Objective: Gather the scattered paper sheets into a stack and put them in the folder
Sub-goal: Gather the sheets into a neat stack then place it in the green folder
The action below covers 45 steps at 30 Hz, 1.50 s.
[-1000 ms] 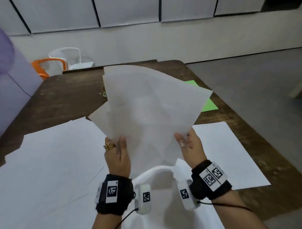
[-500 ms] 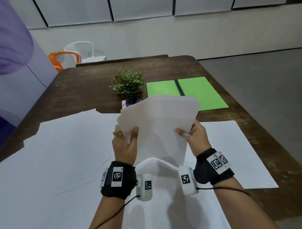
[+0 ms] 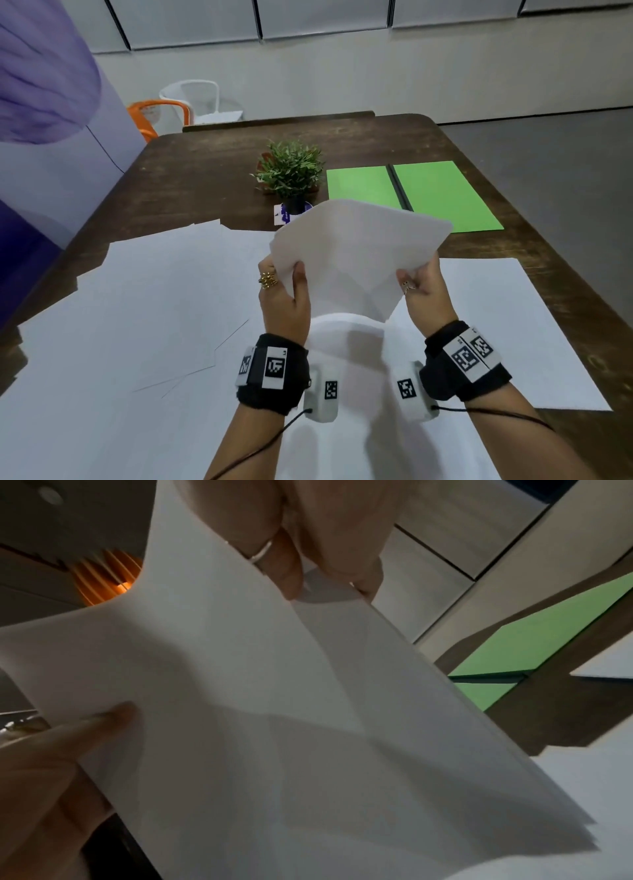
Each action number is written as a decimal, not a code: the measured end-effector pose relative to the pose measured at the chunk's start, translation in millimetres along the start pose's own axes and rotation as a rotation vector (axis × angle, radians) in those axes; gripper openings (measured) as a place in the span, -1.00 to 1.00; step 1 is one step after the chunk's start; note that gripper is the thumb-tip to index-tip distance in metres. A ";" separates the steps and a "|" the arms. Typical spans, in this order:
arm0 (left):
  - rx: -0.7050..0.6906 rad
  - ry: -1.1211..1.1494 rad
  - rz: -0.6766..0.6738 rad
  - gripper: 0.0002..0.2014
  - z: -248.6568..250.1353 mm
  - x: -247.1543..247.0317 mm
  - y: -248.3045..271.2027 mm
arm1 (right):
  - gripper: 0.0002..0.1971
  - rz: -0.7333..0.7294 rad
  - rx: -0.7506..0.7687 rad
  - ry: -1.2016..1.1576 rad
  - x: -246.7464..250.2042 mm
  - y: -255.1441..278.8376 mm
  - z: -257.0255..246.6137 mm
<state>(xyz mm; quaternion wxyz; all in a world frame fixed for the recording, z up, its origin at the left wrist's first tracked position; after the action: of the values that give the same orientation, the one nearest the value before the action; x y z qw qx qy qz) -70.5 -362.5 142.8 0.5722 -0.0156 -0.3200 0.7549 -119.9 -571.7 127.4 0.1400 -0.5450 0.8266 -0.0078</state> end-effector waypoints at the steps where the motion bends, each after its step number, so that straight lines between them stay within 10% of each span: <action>1: 0.013 -0.011 -0.024 -0.67 -5.3 -1.2 4.0 | -0.35 0.004 -0.007 0.004 1.0 2.0 2.8; 11: 0.148 -0.083 -0.090 -0.76 -41.0 -13.7 29.0 | -0.44 -0.001 -0.065 0.074 3.5 7.3 29.2; 17: 0.321 -0.169 -0.330 -0.63 -76.7 -36.9 54.9 | -0.45 -0.077 -0.420 0.381 10.8 18.9 76.4; 20: 0.289 -0.233 -0.333 -0.74 -67.3 -45.6 48.9 | -0.56 0.087 -0.365 0.449 20.8 10.1 72.5; 26: 0.251 -0.248 -0.668 -0.55 -6.3 -112.7 52.3 | -0.57 0.435 -0.223 0.561 105.1 0.9 30.8; 33: 0.240 -0.386 -1.154 -0.55 13.6 -229.2 113.9 | -0.51 0.574 -0.389 0.846 233.3 14.4 33.0; 39: 0.145 -0.493 -1.260 -0.69 17.0 -273.7 158.7 | -0.59 0.568 -0.511 0.969 294.0 24.1 49.2; 45: 0.103 -0.560 -1.314 -0.27 16.8 -279.6 178.5 | -0.45 0.498 -0.606 1.108 317.2 30.4 62.3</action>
<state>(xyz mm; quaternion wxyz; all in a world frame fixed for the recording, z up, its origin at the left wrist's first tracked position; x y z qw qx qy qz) -133.1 -639.7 -29.1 0.8051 0.4017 -0.3619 0.2440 -248.6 -837.1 -8.2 -0.4657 -0.2692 0.8427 -0.0216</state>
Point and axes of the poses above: each hand's wrist, its own y-axis away from the middle knuckle, its own x-axis out of the back of the hand, z = x × y, the point moved 4 cm from there along -y, towards the middle knuckle, and after that the axes turned 12 degrees about -y, right-handed, at the moved point
